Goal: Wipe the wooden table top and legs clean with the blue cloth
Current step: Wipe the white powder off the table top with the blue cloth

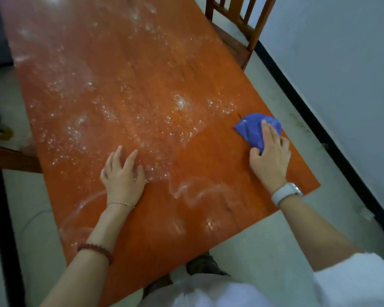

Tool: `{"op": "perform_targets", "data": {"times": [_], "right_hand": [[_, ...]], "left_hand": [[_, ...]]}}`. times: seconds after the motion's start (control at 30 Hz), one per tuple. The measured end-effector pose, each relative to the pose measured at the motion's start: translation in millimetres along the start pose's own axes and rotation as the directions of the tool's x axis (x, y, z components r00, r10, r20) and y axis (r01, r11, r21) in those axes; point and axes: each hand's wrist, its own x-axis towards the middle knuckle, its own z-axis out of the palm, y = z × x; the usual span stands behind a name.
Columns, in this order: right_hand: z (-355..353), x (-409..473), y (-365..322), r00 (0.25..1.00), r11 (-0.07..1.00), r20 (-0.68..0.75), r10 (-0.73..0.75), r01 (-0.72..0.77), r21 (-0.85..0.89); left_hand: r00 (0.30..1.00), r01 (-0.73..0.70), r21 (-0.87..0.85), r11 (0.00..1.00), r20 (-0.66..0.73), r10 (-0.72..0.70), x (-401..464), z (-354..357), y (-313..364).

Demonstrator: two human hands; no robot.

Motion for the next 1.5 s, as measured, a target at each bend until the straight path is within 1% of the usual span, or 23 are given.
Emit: {"op": "perform_targets", "data": {"times": [0.07,0.1,0.2,0.23,0.3,0.37,0.47,0.53,0.57,0.63,0.67,0.7,0.73,0.8,0.83,0.9,0.97,1.0,1.07,1.17,1.27,1.4,1.5], "right_hand": [[6,-2,6,0.999,0.985,0.002,0.044,-0.043,-0.170],[9,-4,5,0.999,0.979,-0.005,0.050,-0.050,-0.196],[19,-11,-9,0.984,0.980,-0.016,0.176,-0.177,-0.094],[24,-18,-18,0.982,0.981,-0.034,0.184,-0.186,-0.049],[35,-46,-43,0.995,0.996,-0.056,0.087,-0.087,-0.010],[51,-87,-74,0.997,0.997,-0.030,-0.077,0.076,-0.009],[73,-154,-125,0.958,0.959,0.054,-0.282,0.280,0.051],[85,-205,-158,0.895,0.902,0.132,-0.426,0.409,0.136],[90,-231,-173,0.845,0.860,0.176,-0.505,0.473,0.192],[96,-281,-196,0.706,0.755,0.277,-0.652,0.569,0.325],[96,-300,-204,0.650,0.717,0.312,-0.693,0.572,0.398],[93,-312,-208,0.629,0.703,0.337,-0.701,0.530,0.475],[89,-317,-210,0.651,0.710,0.349,-0.674,0.441,0.549],[74,-311,-205,0.767,0.744,0.357,-0.534,0.225,0.629],[65,-301,-198,0.821,0.765,0.357,-0.445,0.142,0.628],[46,-272,-178,0.910,0.813,0.312,-0.274,0.046,0.580],[30,-239,-150,0.976,0.850,0.191,-0.101,-0.016,0.527],[23,-224,-133,0.992,0.865,0.128,-0.016,-0.051,0.498],[14,-199,-98,0.993,0.890,0.038,0.115,-0.120,0.439],[2,-171,-49,0.960,0.895,-0.063,0.273,-0.229,0.382],[-13,-152,-12,0.914,0.893,-0.173,0.366,-0.293,0.341],[-28,-122,26,0.903,0.898,-0.186,0.388,-0.324,0.299],[-29,-96,48,0.908,0.905,-0.128,0.399,-0.367,0.216]], "left_hand": [[0.998,0.053,0.021,0.998,0.015,-0.053,-12,2,-13],[0.997,0.076,0.039,0.996,0.022,-0.077,-18,1,-20],[0.989,0.141,0.084,0.986,0.032,-0.144,-31,-3,-48],[0.987,0.154,0.097,0.983,0.033,-0.158,-34,-6,-59],[0.985,0.163,0.114,0.980,0.038,-0.168,-38,-14,-81],[0.987,0.151,0.114,0.982,0.043,-0.157,-40,-24,-104],[0.992,0.093,0.098,0.991,0.080,-0.101,-35,-38,-140],[0.994,0.008,0.088,0.996,0.112,-0.018,-30,-46,-164],[0.993,-0.042,0.066,0.997,0.110,0.035,-28,-50,-174],[0.988,-0.097,0.049,0.994,0.129,0.090,-26,-57,-187],[0.983,-0.101,0.052,0.994,0.158,0.091,-26,-59,-191],[0.980,-0.110,0.053,0.993,0.173,0.099,-25,-61,-193],[0.978,-0.132,0.044,0.990,0.165,0.124,-24,-62,-195],[0.980,-0.148,0.033,0.988,0.139,0.142,-24,-66,-191],[0.982,-0.134,0.029,0.991,0.137,0.129,-27,-67,-188],[0.988,-0.096,0.017,0.995,0.123,0.093,-37,-68,-176],[0.987,-0.107,0.038,0.994,0.121,0.101,-54,-65,-157],[0.983,-0.130,0.047,0.990,0.134,0.123,-64,-61,-146],[0.972,-0.185,0.042,0.982,0.156,0.176,-84,-50,-124],[0.955,-0.230,0.012,0.973,0.197,0.224,-102,-31,-90],[0.945,-0.253,0.014,0.967,0.218,0.244,-107,-13,-56],[0.953,-0.229,0.037,0.973,0.214,0.216,-110,6,-24],[0.961,-0.213,0.093,0.973,0.200,0.191,-113,18,-21]]}}
